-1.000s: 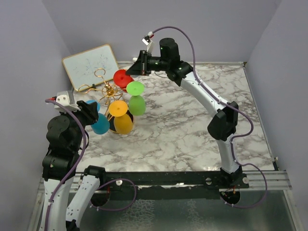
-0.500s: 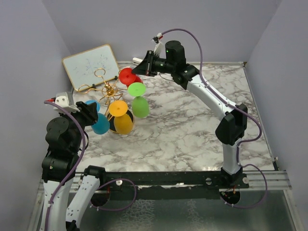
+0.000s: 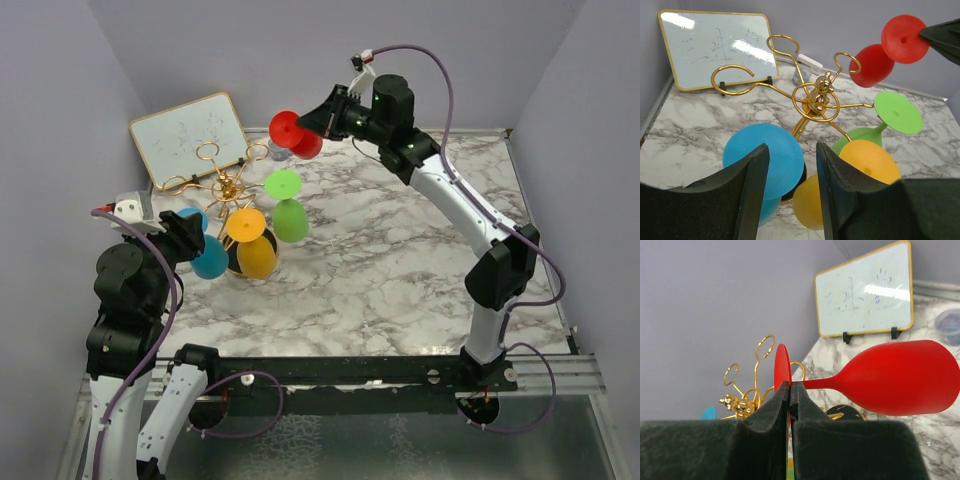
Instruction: Take the wine glass off the wine glass rack
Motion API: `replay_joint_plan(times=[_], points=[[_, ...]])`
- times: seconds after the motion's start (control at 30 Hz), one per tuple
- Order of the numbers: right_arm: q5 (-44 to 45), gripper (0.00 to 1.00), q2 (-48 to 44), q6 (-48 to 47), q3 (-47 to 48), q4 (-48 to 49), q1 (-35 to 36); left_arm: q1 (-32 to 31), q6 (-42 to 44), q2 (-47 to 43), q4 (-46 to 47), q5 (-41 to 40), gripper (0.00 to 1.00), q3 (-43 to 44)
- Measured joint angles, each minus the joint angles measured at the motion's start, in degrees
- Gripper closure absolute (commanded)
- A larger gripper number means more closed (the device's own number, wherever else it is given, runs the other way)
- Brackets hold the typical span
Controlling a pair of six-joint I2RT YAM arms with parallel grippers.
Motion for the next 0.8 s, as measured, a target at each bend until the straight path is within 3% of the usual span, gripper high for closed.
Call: replay_joint_plan(times=[0.3, 0.6, 0.8], points=[[2.03, 0.99, -11.76, -17.18, -3.98, -0.92, -0.35, 0.0, -1.92, 3.8, 3.3, 5.73, 0.41, 4.11], [5.6, 0.99, -40.76, -42.42, -34.91, 3.89, 0.57, 0.0, -14.97, 19.98, 17.09, 29.73, 0.33, 13.51], [5.05, 0.99, -50.99, -52.37, -46.86, 7.67, 0.83, 0.0, -26.97, 30.16, 26.05, 45.72, 0.32, 14.95]])
